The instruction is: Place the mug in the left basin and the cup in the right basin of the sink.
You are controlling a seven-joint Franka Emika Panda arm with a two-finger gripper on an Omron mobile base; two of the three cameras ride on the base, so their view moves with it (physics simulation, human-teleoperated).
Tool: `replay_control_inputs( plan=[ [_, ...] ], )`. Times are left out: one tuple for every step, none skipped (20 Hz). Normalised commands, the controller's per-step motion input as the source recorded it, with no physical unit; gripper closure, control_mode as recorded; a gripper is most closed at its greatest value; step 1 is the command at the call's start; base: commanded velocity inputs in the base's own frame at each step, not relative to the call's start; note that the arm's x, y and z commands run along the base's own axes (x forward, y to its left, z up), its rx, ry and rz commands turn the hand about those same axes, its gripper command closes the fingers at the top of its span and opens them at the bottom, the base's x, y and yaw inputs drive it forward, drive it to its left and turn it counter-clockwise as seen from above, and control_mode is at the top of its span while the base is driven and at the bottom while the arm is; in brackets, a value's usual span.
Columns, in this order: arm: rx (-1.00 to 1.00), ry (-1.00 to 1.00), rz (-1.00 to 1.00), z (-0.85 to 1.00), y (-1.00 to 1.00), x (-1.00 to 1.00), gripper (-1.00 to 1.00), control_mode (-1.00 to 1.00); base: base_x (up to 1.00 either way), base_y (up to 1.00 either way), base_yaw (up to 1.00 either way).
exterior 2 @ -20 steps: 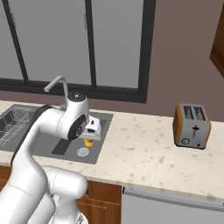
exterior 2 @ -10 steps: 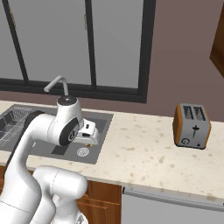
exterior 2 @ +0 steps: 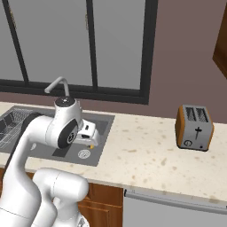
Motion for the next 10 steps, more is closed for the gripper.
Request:
replay_control_inputs(
  plan=[
    [0.00, 0.00, 0.00, 0.14, 0.00, 0.00, -1.00, -1.00, 0.00, 0.00, 0.00],
    [0.00, 0.00, 0.00, 0.12, 0.00, 0.00, -1.00, -1.00, 0.00, 0.00, 0.00],
    [0.00, 0.00, 0.00, 0.13, 0.00, -0.01, -1.00, -1.00, 0.00, 0.00, 0.00],
    [0.00, 0.00, 0.00, 0.00, 0.00, 0.00, -1.00, 1.00, -0.10, 0.00, 0.00],
    [0.00, 0.00, 0.00, 0.00, 0.00, 0.00, -1.00, 1.00, -0.15, 0.00, 0.00],
    [0.00, 0.00, 0.00, 0.00, 0.00, 0.00, -1.00, 1.00, -0.19, 0.00, 0.00],
    [0.00, 0.00, 0.00, 0.00, 0.00, 0.00, -1.00, 1.00, -0.23, 0.00, 0.00],
    [0.00, 0.00, 0.00, 0.00, 0.00, 0.00, -1.00, 1.00, -0.26, 0.00, 0.00],
    [0.00, 0.00, 0.00, 0.00, 0.00, 0.00, -1.00, 1.00, -0.31, 0.00, 0.00],
    [0.00, 0.00, 0.00, 0.00, 0.00, 0.00, -1.00, 1.00, -0.33, 0.00, 0.00]
  ],
)
